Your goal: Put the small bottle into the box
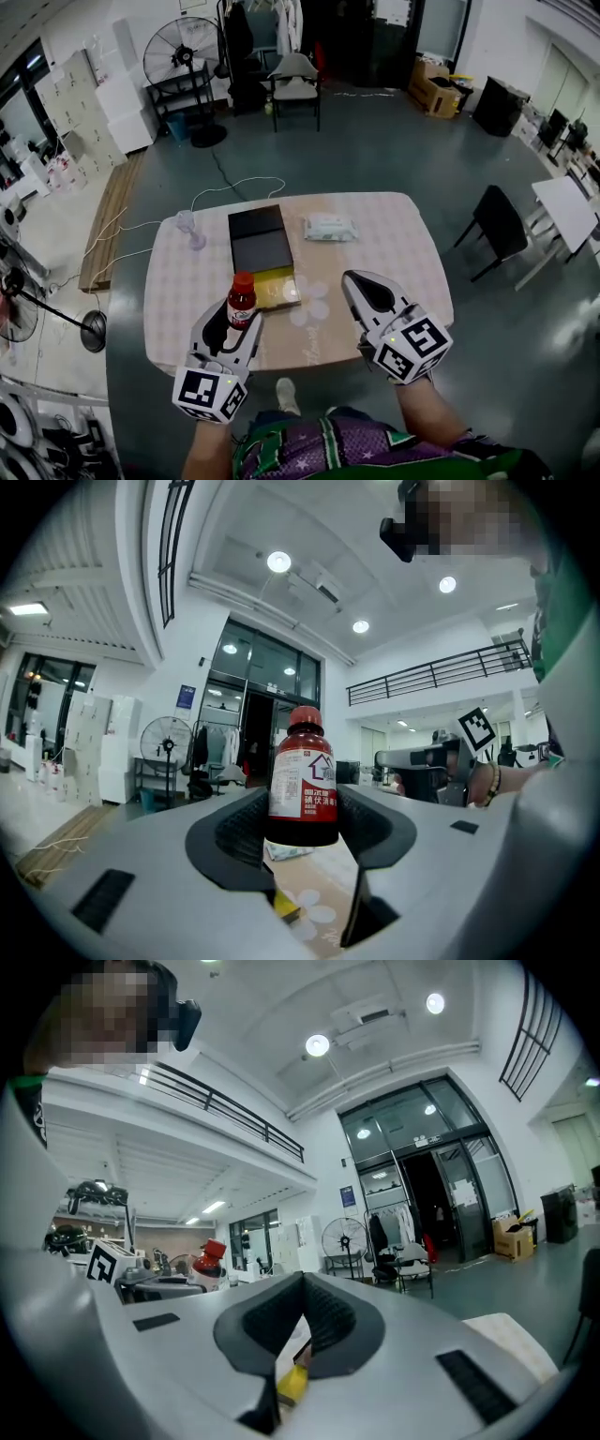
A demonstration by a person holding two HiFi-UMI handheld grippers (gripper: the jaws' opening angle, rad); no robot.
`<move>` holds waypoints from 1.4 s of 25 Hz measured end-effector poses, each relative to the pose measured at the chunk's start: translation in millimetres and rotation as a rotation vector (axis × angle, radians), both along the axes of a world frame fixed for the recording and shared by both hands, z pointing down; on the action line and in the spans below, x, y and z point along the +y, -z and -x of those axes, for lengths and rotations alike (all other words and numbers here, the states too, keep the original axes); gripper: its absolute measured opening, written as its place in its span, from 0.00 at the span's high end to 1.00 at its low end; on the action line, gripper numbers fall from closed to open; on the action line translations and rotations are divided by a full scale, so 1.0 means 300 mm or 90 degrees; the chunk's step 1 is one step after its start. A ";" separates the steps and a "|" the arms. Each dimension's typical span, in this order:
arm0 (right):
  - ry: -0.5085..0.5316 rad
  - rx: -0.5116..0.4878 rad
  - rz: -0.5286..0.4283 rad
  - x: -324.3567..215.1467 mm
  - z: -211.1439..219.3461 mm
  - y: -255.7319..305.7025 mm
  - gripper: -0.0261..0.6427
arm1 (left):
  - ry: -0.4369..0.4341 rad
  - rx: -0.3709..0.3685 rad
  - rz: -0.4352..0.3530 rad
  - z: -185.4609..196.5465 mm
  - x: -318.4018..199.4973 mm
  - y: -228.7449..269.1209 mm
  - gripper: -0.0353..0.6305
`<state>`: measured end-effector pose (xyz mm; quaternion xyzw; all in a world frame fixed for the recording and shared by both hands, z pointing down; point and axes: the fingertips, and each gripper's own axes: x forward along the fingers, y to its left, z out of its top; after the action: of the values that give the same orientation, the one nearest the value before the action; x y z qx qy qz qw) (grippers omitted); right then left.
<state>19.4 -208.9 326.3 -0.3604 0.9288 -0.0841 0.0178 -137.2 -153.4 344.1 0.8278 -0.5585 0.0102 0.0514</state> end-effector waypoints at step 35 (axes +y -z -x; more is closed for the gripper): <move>-0.039 0.031 0.063 -0.393 0.286 -0.317 0.95 | -0.143 -0.098 0.115 0.179 -0.471 -0.439 0.58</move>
<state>-66.5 -326.7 421.3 -0.3913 0.9121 -0.1207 -0.0202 -190.8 -294.6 475.8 0.8740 -0.4613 0.1294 0.0813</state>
